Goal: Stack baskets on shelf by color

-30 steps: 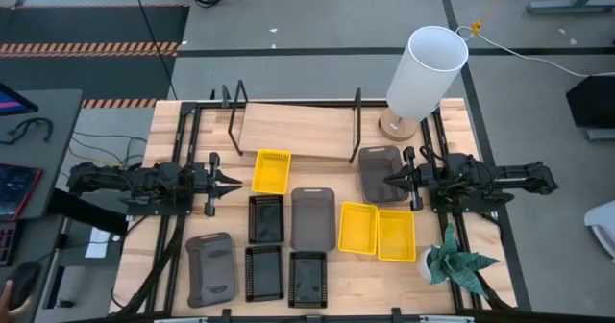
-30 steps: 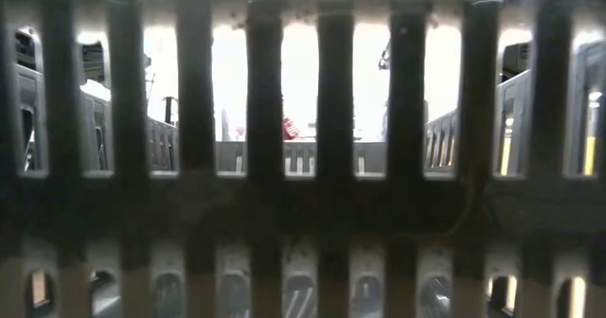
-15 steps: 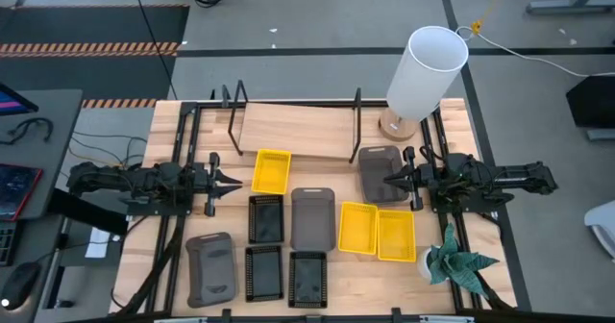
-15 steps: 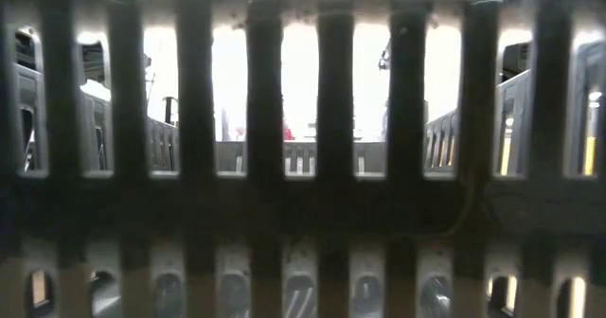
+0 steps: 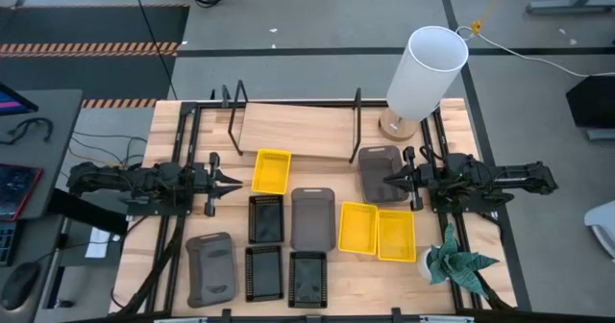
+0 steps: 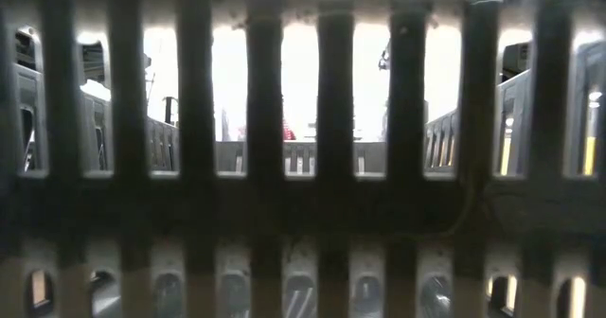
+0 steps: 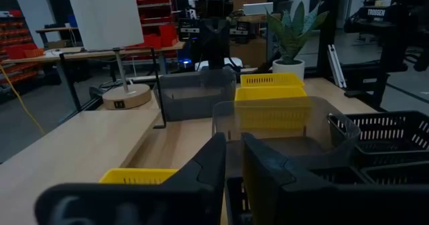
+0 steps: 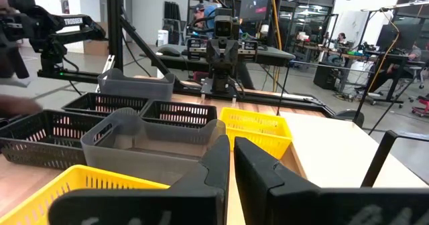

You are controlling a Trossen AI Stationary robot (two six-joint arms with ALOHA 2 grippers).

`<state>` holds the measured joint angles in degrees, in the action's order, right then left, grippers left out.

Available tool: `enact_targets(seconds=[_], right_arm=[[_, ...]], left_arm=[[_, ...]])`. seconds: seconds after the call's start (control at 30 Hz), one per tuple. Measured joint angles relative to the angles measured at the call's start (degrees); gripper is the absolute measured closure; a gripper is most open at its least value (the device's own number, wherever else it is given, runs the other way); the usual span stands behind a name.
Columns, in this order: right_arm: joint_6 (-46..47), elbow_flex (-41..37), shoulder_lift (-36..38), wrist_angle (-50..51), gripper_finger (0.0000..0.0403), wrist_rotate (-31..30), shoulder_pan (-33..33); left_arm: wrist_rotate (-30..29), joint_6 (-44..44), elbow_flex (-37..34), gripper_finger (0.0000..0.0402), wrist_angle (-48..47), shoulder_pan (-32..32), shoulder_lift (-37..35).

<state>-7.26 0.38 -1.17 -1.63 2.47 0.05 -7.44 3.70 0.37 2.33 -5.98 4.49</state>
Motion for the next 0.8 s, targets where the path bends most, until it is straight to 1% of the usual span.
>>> enact_targets(seconds=[0.33,0.6,0.8], right_arm=[[-0.01,0.00,0.01,-0.02,0.0373,0.01,-0.02],[0.00,0.00,0.02,-0.02,0.0373,-0.01,-0.01],[0.00,-0.01,0.02,-0.02,0.0373,0.01,0.00]], left_arm=[[0.00,0.00,0.01,0.0342,0.00,0.01,0.00],[0.00,0.00,0.00,0.0350,-0.02,0.01,0.00],[0.00,0.00,0.01,0.0345,-0.01,0.00,-0.01]])
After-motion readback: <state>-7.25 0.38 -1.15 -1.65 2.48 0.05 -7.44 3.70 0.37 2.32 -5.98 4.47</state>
